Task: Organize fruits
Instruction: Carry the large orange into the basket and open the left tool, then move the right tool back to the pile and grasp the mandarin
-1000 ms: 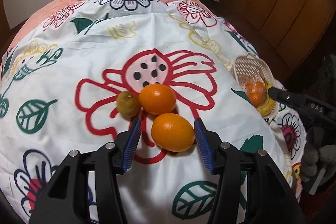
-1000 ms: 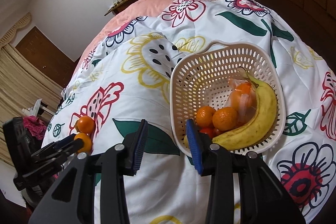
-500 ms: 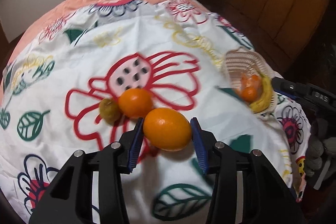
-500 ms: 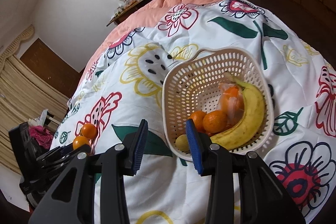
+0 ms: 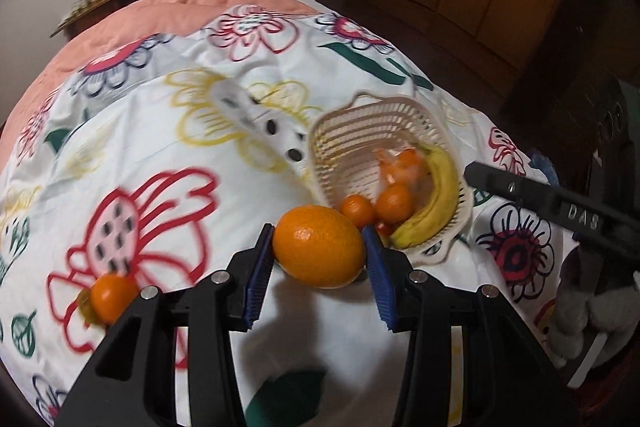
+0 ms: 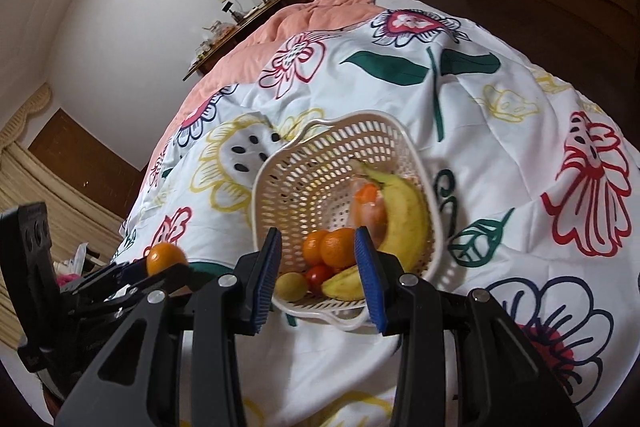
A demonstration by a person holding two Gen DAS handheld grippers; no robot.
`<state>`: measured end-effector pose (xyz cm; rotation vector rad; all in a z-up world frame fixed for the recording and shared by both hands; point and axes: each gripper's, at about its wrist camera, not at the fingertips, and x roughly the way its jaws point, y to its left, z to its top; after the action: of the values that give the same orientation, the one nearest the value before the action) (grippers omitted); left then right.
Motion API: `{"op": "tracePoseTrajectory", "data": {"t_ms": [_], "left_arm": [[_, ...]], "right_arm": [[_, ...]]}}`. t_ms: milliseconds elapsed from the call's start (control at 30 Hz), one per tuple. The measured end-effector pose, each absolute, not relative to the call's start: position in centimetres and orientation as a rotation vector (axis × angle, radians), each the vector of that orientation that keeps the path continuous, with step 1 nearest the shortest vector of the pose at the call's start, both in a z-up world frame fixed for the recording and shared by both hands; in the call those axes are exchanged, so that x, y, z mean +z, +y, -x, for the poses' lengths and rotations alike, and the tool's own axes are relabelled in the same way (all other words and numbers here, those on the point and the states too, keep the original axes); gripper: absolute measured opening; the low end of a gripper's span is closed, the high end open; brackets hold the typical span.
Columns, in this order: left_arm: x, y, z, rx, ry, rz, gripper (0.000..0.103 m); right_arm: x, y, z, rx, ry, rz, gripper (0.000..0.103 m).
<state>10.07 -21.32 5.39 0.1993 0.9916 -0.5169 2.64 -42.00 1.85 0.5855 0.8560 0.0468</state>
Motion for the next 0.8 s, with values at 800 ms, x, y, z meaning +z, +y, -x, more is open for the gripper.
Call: {"op": "tracePoseTrajectory", "data": {"t_ms": [800], "left_arm": [[3.1, -24.9, -14.6, -0.604, 1.089, -0.121, 0.056]], "right_arm": [[0.8, -41.3, -5.4, 0.030, 0.877, -0.580, 0.038]]}}
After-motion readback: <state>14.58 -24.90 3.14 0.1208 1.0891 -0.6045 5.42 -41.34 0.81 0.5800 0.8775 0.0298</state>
